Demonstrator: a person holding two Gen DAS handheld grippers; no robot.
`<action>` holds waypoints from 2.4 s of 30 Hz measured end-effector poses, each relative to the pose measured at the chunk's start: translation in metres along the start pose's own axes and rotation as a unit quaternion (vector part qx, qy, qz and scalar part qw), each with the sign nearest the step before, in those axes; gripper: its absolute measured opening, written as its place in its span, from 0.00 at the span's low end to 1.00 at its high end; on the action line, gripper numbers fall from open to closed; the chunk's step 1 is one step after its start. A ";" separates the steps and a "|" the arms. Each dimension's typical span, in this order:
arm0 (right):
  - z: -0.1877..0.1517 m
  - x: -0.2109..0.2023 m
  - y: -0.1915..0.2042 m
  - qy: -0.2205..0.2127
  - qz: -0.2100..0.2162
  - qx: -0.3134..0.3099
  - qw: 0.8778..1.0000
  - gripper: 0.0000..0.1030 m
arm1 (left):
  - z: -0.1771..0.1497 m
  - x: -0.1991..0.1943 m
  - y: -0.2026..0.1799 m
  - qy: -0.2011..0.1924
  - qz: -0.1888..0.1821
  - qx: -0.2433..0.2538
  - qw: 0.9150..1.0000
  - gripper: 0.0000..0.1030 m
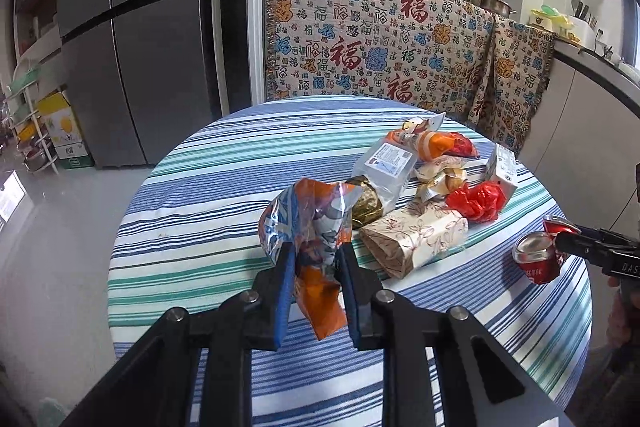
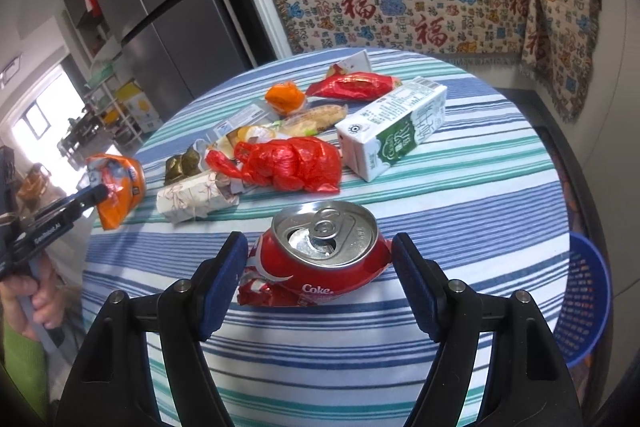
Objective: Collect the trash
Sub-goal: 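Lift the snack bag and Coke can and carry both toward the blue wastebasket, then open the left tool over the basket while the right tool drops the can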
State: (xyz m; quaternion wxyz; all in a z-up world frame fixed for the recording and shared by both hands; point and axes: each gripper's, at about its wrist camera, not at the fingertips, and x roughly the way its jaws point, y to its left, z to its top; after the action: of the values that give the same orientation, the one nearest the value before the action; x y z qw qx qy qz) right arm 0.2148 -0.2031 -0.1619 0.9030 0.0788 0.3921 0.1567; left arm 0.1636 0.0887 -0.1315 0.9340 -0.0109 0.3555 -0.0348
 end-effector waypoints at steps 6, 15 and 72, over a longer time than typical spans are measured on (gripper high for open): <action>-0.003 -0.012 -0.002 -0.015 -0.006 -0.002 1.000 0.72 | -0.001 0.004 -0.007 0.013 0.017 -0.005 1.000 0.22; -0.005 -0.018 -0.001 -0.030 -0.009 0.002 1.000 0.72 | 0.000 -0.001 -0.008 0.006 0.046 0.003 0.999 0.22; -0.014 -0.105 -0.301 0.029 -0.246 0.195 0.949 0.41 | 0.032 0.087 -0.416 0.131 -0.289 0.188 0.929 0.22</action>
State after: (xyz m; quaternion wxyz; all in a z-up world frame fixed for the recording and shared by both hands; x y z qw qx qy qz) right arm 0.2041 -0.5210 -0.1794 0.8690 0.1501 0.4478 -0.1473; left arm 0.2257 -0.3328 -0.1472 0.8134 0.0678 0.4435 -0.3703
